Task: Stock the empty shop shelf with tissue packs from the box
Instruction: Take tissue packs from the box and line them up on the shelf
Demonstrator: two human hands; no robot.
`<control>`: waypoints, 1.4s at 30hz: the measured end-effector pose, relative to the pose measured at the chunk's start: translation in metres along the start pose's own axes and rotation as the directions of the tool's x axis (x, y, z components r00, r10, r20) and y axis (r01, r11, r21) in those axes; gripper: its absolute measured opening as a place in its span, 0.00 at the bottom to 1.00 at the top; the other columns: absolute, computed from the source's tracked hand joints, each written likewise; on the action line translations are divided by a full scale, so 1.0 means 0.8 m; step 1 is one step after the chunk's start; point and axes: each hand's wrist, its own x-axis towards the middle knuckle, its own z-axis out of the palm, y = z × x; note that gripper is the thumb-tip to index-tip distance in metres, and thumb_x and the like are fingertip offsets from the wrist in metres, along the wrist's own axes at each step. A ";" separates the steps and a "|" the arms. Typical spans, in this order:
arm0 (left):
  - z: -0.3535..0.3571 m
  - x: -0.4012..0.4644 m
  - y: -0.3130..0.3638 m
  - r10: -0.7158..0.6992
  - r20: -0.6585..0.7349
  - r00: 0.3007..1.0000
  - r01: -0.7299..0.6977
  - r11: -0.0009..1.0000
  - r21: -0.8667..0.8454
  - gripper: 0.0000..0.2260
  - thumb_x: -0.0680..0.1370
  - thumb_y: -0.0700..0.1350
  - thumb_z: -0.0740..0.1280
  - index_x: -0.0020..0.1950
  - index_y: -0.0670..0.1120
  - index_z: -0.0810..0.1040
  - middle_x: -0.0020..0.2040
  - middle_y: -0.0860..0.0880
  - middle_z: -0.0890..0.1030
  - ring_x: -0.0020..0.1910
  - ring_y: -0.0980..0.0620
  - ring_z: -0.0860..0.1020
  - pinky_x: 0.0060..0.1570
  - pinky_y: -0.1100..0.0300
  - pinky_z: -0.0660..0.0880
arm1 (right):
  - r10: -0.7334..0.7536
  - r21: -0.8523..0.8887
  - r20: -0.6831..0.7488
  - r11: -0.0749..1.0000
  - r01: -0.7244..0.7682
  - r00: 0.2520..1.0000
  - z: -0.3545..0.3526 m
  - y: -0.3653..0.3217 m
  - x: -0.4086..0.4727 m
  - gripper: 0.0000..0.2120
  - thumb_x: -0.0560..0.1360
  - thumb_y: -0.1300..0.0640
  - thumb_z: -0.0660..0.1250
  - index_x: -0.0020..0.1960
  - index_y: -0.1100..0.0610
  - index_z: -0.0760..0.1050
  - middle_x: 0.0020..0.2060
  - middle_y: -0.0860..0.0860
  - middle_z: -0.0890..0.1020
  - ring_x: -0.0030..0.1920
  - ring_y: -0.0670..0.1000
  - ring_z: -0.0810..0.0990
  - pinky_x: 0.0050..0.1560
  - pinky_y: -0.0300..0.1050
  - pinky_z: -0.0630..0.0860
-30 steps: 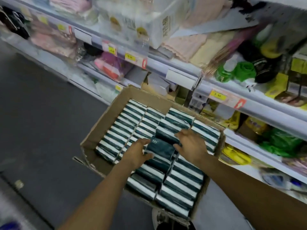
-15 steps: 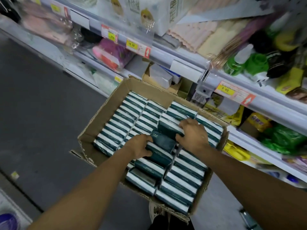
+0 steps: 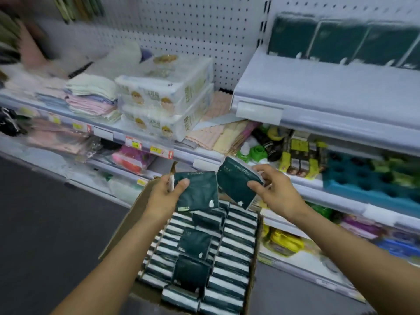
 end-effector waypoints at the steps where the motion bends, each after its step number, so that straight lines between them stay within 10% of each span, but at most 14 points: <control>1: 0.002 -0.003 0.021 0.039 0.001 0.999 -0.039 0.999 -0.012 0.10 0.77 0.55 0.69 0.51 0.51 0.76 0.51 0.48 0.83 0.51 0.46 0.82 0.55 0.42 0.78 | -0.017 0.011 -0.027 1.000 0.018 0.999 -0.018 -0.007 -0.005 0.12 0.78 0.52 0.67 0.58 0.44 0.69 0.44 0.41 0.78 0.40 0.38 0.78 0.40 0.39 0.76; 5: 0.013 -0.008 0.100 0.195 0.021 0.981 -0.192 0.978 -0.081 0.11 0.78 0.50 0.69 0.56 0.45 0.77 0.53 0.45 0.83 0.54 0.46 0.82 0.56 0.46 0.79 | -0.084 0.037 -0.125 0.995 0.089 0.989 -0.089 -0.028 -0.027 0.13 0.77 0.51 0.68 0.61 0.45 0.72 0.54 0.44 0.81 0.52 0.46 0.80 0.49 0.51 0.79; 17: 0.118 -0.011 0.293 0.494 0.161 0.854 -0.469 0.866 -0.172 0.12 0.78 0.53 0.68 0.57 0.48 0.76 0.53 0.48 0.83 0.52 0.51 0.82 0.49 0.55 0.80 | -0.233 -0.129 -0.461 0.972 0.195 0.856 -0.315 -0.042 -0.048 0.14 0.78 0.53 0.67 0.62 0.45 0.71 0.43 0.46 0.80 0.44 0.48 0.78 0.41 0.38 0.71; 25: 0.233 0.039 0.365 0.456 0.185 0.871 -0.440 0.890 -0.121 0.31 0.65 0.72 0.69 0.60 0.55 0.75 0.58 0.51 0.82 0.56 0.50 0.81 0.58 0.44 0.77 | -0.216 -0.239 -0.499 0.965 0.106 0.839 -0.445 0.039 0.012 0.13 0.78 0.54 0.66 0.62 0.45 0.75 0.44 0.46 0.78 0.43 0.51 0.77 0.44 0.53 0.80; 31: 0.307 0.086 0.390 0.362 0.152 0.920 -0.347 0.930 -0.119 0.23 0.73 0.64 0.69 0.60 0.51 0.74 0.58 0.50 0.80 0.56 0.50 0.80 0.59 0.46 0.77 | -0.224 -0.217 -0.555 0.969 0.120 0.801 -0.473 0.082 0.102 0.10 0.76 0.58 0.69 0.56 0.49 0.79 0.43 0.37 0.77 0.40 0.42 0.75 0.44 0.35 0.71; 42: 0.370 0.148 0.398 0.303 0.071 0.950 -0.297 0.951 -0.089 0.17 0.76 0.59 0.68 0.59 0.51 0.75 0.54 0.50 0.82 0.52 0.50 0.81 0.57 0.46 0.78 | -0.263 -0.372 -0.504 0.926 0.069 0.823 -0.497 0.123 0.203 0.06 0.76 0.55 0.70 0.52 0.52 0.79 0.48 0.46 0.78 0.50 0.49 0.76 0.49 0.44 0.74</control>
